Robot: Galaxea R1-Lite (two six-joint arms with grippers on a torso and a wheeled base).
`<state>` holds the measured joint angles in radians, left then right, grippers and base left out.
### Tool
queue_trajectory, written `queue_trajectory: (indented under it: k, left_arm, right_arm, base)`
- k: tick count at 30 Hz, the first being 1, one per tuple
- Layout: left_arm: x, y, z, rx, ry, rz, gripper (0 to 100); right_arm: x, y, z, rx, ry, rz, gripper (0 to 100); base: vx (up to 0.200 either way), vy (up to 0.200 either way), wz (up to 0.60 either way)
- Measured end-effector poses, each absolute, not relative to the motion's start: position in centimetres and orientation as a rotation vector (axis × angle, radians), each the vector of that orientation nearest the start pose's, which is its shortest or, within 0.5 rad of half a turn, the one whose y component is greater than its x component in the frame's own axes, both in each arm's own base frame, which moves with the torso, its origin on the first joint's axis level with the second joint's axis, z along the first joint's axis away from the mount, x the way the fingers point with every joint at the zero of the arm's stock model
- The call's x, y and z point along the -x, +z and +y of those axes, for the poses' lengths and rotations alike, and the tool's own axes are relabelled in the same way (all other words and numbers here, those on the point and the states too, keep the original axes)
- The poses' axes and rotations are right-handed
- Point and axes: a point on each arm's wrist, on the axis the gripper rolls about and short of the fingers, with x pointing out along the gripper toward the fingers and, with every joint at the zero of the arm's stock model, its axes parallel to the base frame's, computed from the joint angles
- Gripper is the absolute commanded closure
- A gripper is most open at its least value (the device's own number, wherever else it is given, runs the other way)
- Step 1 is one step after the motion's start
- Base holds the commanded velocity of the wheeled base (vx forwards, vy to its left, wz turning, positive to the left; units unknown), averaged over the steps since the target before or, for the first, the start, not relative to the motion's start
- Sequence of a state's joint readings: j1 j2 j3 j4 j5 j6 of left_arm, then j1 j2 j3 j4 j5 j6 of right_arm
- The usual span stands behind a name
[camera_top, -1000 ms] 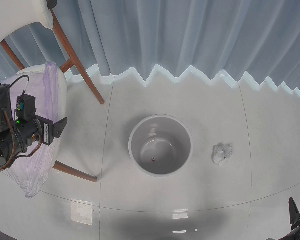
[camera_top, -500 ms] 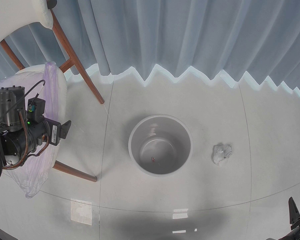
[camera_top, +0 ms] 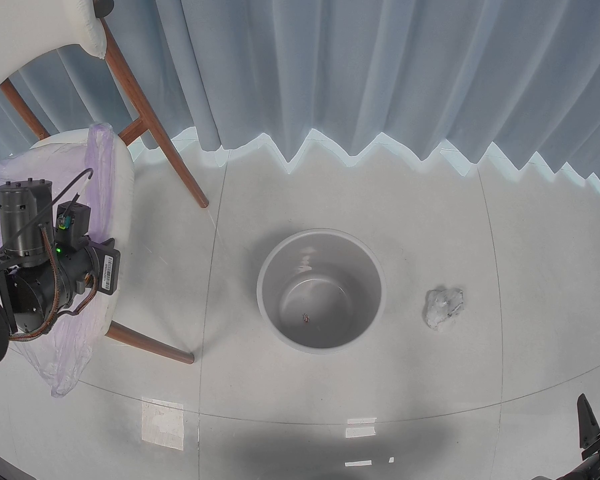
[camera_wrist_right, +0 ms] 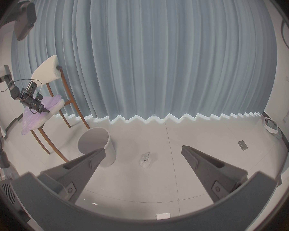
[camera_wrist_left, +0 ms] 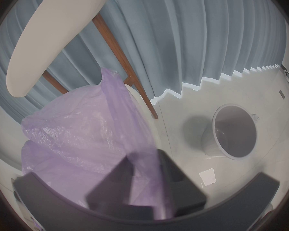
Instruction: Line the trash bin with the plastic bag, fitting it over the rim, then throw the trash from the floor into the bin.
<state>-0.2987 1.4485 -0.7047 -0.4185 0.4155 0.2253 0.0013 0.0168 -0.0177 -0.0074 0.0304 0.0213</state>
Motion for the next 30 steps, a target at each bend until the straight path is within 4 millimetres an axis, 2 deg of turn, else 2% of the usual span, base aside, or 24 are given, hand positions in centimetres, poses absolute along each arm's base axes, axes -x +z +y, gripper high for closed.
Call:
queue_trajectory:
  k: [6,17,30]
  left_arm:
    - [-22.8,20.2,-5.8,-0.328,0.083,0.319,100]
    - [-20.9,21.9,-4.5,-0.269,0.002,0.238,100]
    - [-17.6,24.6,-3.8,-0.174,-0.294,0.083,100]
  right_arm:
    - [2.3,8.2,0.1,-0.021,0.032,-0.008,0]
    - [2.3,8.2,0.1,-0.021,0.032,-0.008,0]
    - [2.3,8.2,0.1,-0.019,0.031,-0.008,0]
  base:
    - [0.000,0.000,0.00]
    - [0.000,0.000,0.00]
    - [0.000,0.000,0.00]
